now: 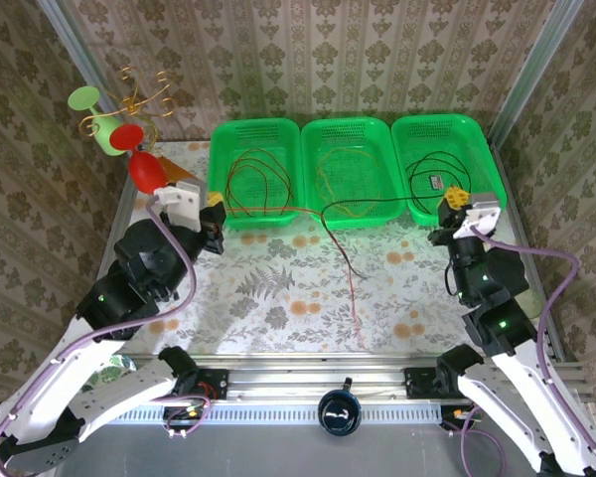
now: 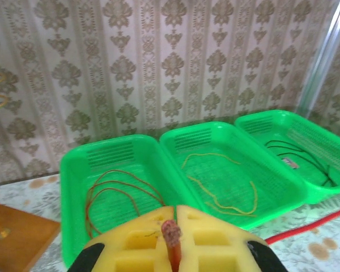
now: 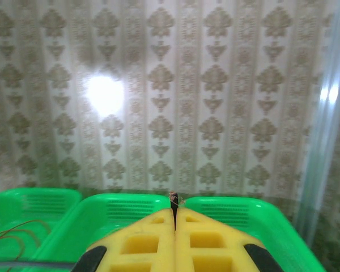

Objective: Untangle the cables

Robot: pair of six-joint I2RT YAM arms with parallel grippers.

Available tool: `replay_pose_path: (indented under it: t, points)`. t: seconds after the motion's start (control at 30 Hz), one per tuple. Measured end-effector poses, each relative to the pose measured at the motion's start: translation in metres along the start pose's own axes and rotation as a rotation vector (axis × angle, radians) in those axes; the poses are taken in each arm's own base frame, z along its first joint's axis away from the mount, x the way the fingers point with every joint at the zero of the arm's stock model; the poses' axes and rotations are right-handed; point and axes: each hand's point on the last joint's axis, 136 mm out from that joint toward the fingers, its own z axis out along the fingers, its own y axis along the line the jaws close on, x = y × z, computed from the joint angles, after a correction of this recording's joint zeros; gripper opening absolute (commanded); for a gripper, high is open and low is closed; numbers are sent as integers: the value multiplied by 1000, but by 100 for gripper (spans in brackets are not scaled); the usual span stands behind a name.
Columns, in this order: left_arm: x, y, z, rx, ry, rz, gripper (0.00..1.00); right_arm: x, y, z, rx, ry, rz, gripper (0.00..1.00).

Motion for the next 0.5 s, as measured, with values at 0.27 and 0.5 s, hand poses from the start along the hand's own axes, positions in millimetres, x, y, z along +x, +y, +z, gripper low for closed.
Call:
replay_pose_path:
  t: [0.27, 0.5]
  points:
    - [6, 34, -16, -130, 27, 22, 0, 5, -44, -7, 199, 13, -12, 0]
    - [13, 60, -29, -230, 49, 25, 0, 20, -68, -13, 315, 49, -15, 0]
